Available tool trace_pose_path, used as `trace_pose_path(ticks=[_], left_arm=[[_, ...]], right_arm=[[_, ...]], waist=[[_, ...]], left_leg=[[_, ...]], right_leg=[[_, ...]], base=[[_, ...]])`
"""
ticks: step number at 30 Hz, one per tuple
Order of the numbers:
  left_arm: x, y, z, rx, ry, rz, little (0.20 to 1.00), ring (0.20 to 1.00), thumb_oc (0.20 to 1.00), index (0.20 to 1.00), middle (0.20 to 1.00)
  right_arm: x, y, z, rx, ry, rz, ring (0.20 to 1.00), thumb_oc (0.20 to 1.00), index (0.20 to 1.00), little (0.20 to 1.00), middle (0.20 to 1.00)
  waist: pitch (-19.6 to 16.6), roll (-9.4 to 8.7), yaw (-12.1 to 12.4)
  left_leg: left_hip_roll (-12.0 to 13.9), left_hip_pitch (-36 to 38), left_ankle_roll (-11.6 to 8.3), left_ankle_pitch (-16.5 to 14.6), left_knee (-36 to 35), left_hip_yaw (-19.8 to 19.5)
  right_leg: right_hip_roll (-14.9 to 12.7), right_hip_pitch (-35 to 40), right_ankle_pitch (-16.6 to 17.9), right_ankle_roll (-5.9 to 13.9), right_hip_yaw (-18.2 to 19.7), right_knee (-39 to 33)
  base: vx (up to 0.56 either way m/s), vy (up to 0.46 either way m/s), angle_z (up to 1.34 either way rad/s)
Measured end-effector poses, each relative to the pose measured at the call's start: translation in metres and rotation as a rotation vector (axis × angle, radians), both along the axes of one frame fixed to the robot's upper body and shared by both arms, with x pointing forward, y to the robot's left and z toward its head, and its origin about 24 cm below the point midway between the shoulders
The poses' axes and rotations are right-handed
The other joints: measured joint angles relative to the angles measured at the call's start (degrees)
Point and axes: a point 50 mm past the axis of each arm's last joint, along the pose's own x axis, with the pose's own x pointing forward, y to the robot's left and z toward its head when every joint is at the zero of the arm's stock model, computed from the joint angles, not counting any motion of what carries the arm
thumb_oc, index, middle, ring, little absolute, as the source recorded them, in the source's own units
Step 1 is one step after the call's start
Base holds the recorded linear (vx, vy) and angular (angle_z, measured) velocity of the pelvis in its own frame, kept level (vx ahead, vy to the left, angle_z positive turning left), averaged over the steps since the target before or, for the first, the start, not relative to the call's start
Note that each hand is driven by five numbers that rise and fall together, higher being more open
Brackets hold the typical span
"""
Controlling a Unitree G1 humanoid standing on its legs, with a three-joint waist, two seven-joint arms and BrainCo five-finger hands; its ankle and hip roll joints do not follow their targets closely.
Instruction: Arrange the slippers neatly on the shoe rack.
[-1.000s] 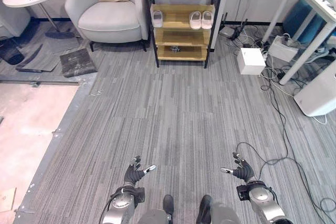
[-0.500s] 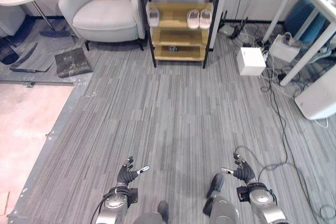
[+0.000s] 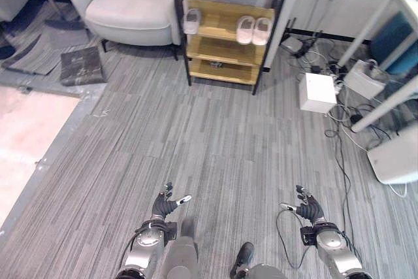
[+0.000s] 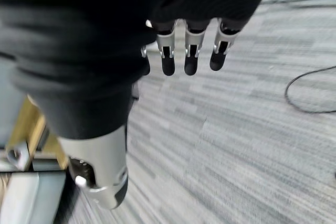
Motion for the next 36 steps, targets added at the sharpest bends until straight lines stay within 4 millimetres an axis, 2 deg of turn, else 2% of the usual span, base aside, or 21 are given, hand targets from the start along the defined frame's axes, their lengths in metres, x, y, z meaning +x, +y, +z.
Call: trace_pose_path(ticks=[1,2,3,6,8,10,11,12,15,17,19,21,23,27,28,29,30,31,32,34,36], left_arm=[[-0.002,0.0,-0.002,0.001,0.012,0.0,1.0,1.0,1.0,1.0,1.0],[-0.01,-0.001,-0.006,0.001,0.035,-0.001,1.0,1.0,1.0,1.0,1.0],[-0.016,-0.002,-0.009,-0.003,0.051,0.0,1.0,1.0,1.0,1.0,1.0],[-0.022,0.012,-0.009,0.028,0.066,0.011,1.0,1.0,1.0,1.0,1.0],[-0.019,0.016,-0.006,0.04,0.056,0.008,1.0,1.0,1.0,1.0,1.0],[-0.016,0.026,-0.002,0.067,0.043,0.007,1.0,1.0,1.0,1.0,1.0],[-0.015,0.026,-0.001,0.069,0.041,0.004,1.0,1.0,1.0,1.0,1.0],[-0.012,0.023,0.0,0.07,0.034,-0.013,1.0,1.0,1.0,1.0,1.0],[-0.009,0.022,0.001,0.069,0.027,-0.02,1.0,1.0,1.0,1.0,1.0],[-0.01,0.016,-0.002,0.057,0.037,-0.028,1.0,1.0,1.0,1.0,1.0],[-0.006,0.008,-0.001,0.039,0.028,-0.039,1.0,1.0,1.0,1.0,1.0],[0.0,0.003,0.001,0.024,0.013,-0.051,1.0,1.0,1.0,1.0,1.0],[0.0,0.004,0.001,0.03,0.01,-0.053,1.0,1.0,1.0,1.0,1.0],[-0.005,0.008,-0.001,0.05,0.024,-0.053,1.0,1.0,1.0,1.0,1.0],[-0.006,0.001,-0.004,0.031,0.032,-0.051,1.0,1.0,1.0,1.0,1.0],[-0.011,-0.002,-0.005,0.017,0.038,-0.049,1.0,1.0,1.0,1.0,1.0],[-0.012,-0.003,-0.005,0.011,0.035,-0.052,1.0,1.0,1.0,1.0,1.0],[-0.013,-0.007,-0.006,-0.002,0.037,-0.05,1.0,1.0,1.0,1.0,1.0],[-0.012,-0.008,-0.007,-0.006,0.039,-0.053,1.0,1.0,1.0,1.0,1.0],[-0.008,-0.008,-0.004,-0.003,0.024,-0.059,1.0,1.0,1.0,1.0,1.0],[-0.002,-0.008,-0.001,0.0,0.01,-0.063,1.0,1.0,1.0,1.0,1.0]], right_arm=[[0.002,0.001,0.0,-0.001,-0.002,0.008,1.0,1.0,1.0,1.0,1.0],[-0.001,0.002,-0.002,-0.003,0.009,0.013,1.0,1.0,1.0,1.0,1.0],[0.001,0.001,0.001,-0.005,-0.003,0.015,1.0,1.0,1.0,1.0,1.0],[0.002,0.012,0.0,0.014,-0.006,0.054,1.0,1.0,1.0,1.0,1.0],[0.002,0.016,-0.001,0.017,-0.006,0.063,1.0,1.0,1.0,1.0,1.0],[0.014,0.029,0.007,0.043,-0.047,0.095,1.0,1.0,1.0,1.0,1.0],[0.015,0.03,0.007,0.045,-0.05,0.097,1.0,1.0,1.0,1.0,1.0],[0.011,0.031,0.004,0.052,-0.038,0.094,1.0,1.0,1.0,1.0,1.0],[0.009,0.031,0.002,0.054,-0.029,0.089,1.0,1.0,1.0,1.0,1.0],[0.013,0.029,0.005,0.05,-0.042,0.081,1.0,1.0,1.0,1.0,1.0],[0.012,0.027,0.005,0.048,-0.04,0.076,1.0,1.0,1.0,1.0,1.0],[0.007,0.025,0.002,0.049,-0.027,0.063,1.0,1.0,1.0,1.0,1.0],[0.004,0.024,0.0,0.05,-0.015,0.056,1.0,1.0,1.0,1.0,1.0],[-0.002,0.018,-0.004,0.048,0.007,0.028,1.0,1.0,1.0,1.0,1.0],[-0.003,0.015,-0.005,0.042,0.017,0.022,1.0,1.0,1.0,1.0,1.0],[-0.01,0.01,-0.009,0.039,0.041,-0.001,1.0,1.0,1.0,1.0,1.0],[-0.011,0.008,-0.01,0.038,0.046,-0.006,1.0,1.0,1.0,1.0,1.0],[-0.012,0.002,-0.01,0.024,0.048,-0.015,1.0,1.0,1.0,1.0,1.0],[-0.01,-0.001,-0.008,0.024,0.042,-0.022,1.0,1.0,1.0,1.0,1.0],[-0.01,-0.007,-0.006,0.022,0.038,-0.035,1.0,1.0,1.0,1.0,1.0],[-0.009,-0.011,-0.004,0.019,0.03,-0.042,1.0,1.0,1.0,1.0,1.0]], waist=[[0.1,0.44,0.2],[-0.4,1.81,0.9],[-0.9,2.83,0.9],[-1.9,-0.51,0.8],[-2.0,-0.85,0.9],[-1.8,-0.46,0.3],[-1.7,-0.35,0.0],[-1.6,-0.06,-0.6],[-1.3,-0.51,-0.6],[-0.9,-0.61,-1.6],[-0.2,0.41,-2.6],[0.4,0.86,-3.8],[0.9,0.6,-3.9],[1.1,-1.01,-4.8],[1.1,-0.67,-5.0],[0.3,0.9,-5.6],[0.2,1.28,-5.8],[-0.2,2.58,-6.2],[-0.6,3.26,-6.3],[-1.5,2.1,-6.2],[-2.1,0.78,-6.4]], left_leg=[[0.2,-0.8,-0.06,0.4,0.3,-0.1],[0.3,-1.4,-0.26,0.2,1.6,-0.4],[0.6,-1.8,0.97,2.7,4.0,-0.6],[-4.3,-0.4,1.77,4.2,6.5,1.7],[-5.8,1.5,4.47,5.3,6.2,1.9],[-7.0,4.8,8.79,3.8,5.3,3.3],[-7.2,5.6,9.25,3.4,5.3,3.0],[-7.6,7.5,10.01,2.8,4.2,1.9],[-8.9,9.9,10.69,2.3,2.1,1.5],[-9.8,11.6,11.49,2.5,1.7,0.7],[-9.8,12.3,11.05,0.7,1.8,-0.3],[-10.8,13.7,10.96,-0.2,1.6,-1.7],[-11.3,15.0,11.21,-1.4,1.7,-1.7],[-12.0,19.7,9.28,-5.2,1.4,-3.0],[-11.4,20.9,8.73,-6.6,1.5,-4.0],[-8.9,22.1,6.64,-7.4,1.7,-4.7],[-7.8,22.9,5.84,-7.7,1.5,-4.7],[-4.5,24.2,3.98,-9.3,2.0,-5.0],[-3.0,24.1,2.99,-10.0,3.0,-5.3],[-2.0,22.5,2.78,-10.1,8.5,-6.3],[-2.1,17.9,1.0,-10.6,19.6,-6.2]], right_leg=[[0.0,0.6,0.0,0.24,0.2,0.0],[0.7,1.5,-0.4,1.98,1.5,0.0],[0.7,2.4,-1.2,3.11,2.0,0.0],[-5.1,2.3,-4.5,5.45,6.8,4.8],[-5.8,1.4,-5.0,6.46,7.6,8.8],[-10.5,-4.8,-5.1,9.46,8.2,27.2],[-11.7,-7.0,-4.3,10.22,9.2,32.9],[-12.4,-10.1,-7.1,11.6,10.4,38.1],[-11.7,-14.7,-8.9,11.0,10.7,34.2],[-10.8,-15.3,-7.2,9.67,9.4,25.2],[-9.5,-17.0,-2.1,9.31,9.5,12.9],[-10.5,-18.2,4.1,10.26,9.3,2.7],[-11.1,-19.7,7.6,10.72,9.3,0.1],[-10.2,-17.6,7.7,10.59,9.7,0.4],[-9.2,-17.3,9.9,9.0,11.2,1.7],[-7.4,-16.0,11.0,7.53,10.9,2.3],[-6.2,-15.0,12.2,6.07,10.7,2.1],[-2.8,-13.4,11.7,2.58,10.0,1.9],[-1.5,-12.5,11.0,2.21,9.0,1.8],[-0.3,-11.0,10.7,-0.24,7.8,2.0],[-0.2,-9.4,8.9,-0.86,7.4,1.6]], base=[[0.27,0.16,-0.47],[0.29,0.19,-0.55],[0.4,0.268,-0.62],[0.28,0.221,-0.29],[0.23,0.255,-0.26],[0.22,0.217,-0.21],[0.23,0.171,0.27],[0.24,0.13,0.28],[0.27,0.047,0.24],[0.29,-0.056,0.17],[0.31,-0.072,0.23],[0.33,-0.048,0.38],[0.35,-0.025,0.13],[0.51,-0.035,0.14],[0.15,-0.028,0.29],[0.46,-0.088,0.27],[0.61,-0.135,0.17],[0.74,-0.166,0.04],[0.55,-0.148,0.11],[0.32,-0.125,0.19],[0.22,-0.14,0.08]])
